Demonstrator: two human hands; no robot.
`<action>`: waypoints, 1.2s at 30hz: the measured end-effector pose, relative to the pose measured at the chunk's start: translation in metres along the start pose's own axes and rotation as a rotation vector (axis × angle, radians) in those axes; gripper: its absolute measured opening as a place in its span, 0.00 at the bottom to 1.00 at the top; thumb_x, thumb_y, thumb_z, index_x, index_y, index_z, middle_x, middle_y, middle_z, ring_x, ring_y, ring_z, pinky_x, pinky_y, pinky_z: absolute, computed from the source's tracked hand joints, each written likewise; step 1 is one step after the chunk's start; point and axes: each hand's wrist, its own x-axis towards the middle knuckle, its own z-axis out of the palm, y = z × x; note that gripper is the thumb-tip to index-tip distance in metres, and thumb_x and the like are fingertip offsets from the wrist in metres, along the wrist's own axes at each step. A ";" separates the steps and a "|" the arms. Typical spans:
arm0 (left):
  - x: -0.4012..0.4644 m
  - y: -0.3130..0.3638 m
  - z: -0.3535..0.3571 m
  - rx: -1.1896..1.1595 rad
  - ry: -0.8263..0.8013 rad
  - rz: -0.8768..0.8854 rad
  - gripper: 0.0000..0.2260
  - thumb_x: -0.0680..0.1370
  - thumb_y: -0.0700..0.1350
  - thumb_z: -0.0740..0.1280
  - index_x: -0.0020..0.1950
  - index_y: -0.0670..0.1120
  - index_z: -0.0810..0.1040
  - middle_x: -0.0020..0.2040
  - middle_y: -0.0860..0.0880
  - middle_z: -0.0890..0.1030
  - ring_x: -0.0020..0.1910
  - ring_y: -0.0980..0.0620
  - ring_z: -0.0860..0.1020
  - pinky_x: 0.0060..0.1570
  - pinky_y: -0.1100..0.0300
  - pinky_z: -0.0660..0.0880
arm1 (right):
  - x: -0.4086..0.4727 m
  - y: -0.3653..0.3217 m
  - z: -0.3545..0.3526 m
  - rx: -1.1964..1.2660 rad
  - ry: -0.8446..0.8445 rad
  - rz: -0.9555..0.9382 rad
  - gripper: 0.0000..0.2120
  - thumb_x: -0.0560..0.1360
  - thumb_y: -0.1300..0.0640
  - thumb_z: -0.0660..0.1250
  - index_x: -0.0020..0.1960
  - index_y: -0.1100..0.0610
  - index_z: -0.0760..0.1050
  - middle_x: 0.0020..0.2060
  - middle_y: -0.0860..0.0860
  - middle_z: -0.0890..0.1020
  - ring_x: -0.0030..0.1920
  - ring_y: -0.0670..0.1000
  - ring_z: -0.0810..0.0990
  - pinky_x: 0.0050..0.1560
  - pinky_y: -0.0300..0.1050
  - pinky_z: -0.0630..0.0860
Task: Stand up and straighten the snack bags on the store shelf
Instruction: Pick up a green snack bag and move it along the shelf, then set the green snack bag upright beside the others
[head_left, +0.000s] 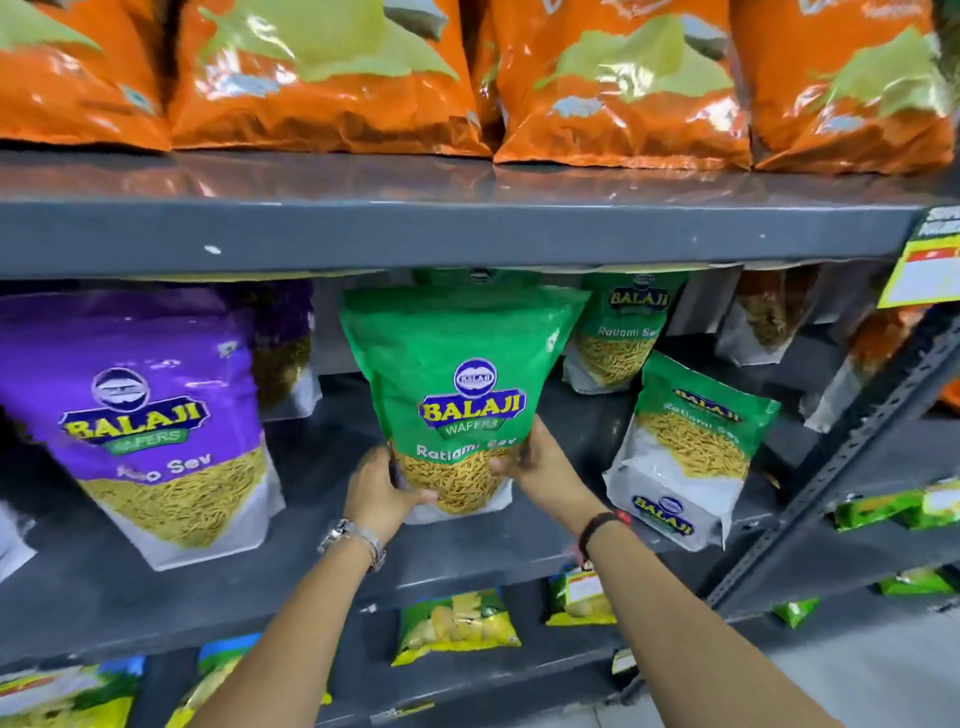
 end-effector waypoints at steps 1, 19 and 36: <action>0.002 -0.002 0.007 -0.003 0.020 -0.021 0.23 0.60 0.37 0.77 0.52 0.38 0.74 0.53 0.38 0.79 0.48 0.46 0.75 0.44 0.59 0.67 | 0.005 0.005 -0.003 -0.015 -0.013 0.000 0.27 0.69 0.76 0.63 0.64 0.58 0.63 0.60 0.57 0.75 0.62 0.58 0.73 0.63 0.53 0.72; 0.010 0.097 0.130 0.123 -0.580 0.036 0.08 0.74 0.49 0.65 0.49 0.48 0.77 0.47 0.45 0.80 0.42 0.52 0.76 0.39 0.70 0.70 | -0.020 0.037 -0.169 -0.404 0.712 0.090 0.18 0.70 0.68 0.64 0.60 0.66 0.70 0.59 0.67 0.73 0.60 0.65 0.72 0.63 0.53 0.66; -0.011 0.126 0.192 -0.296 -0.839 -0.163 0.05 0.73 0.37 0.66 0.47 0.43 0.74 0.37 0.48 0.77 0.33 0.56 0.73 0.25 0.72 0.68 | -0.086 0.077 -0.204 0.489 0.513 0.411 0.23 0.69 0.59 0.71 0.60 0.62 0.67 0.55 0.58 0.80 0.54 0.57 0.80 0.50 0.47 0.77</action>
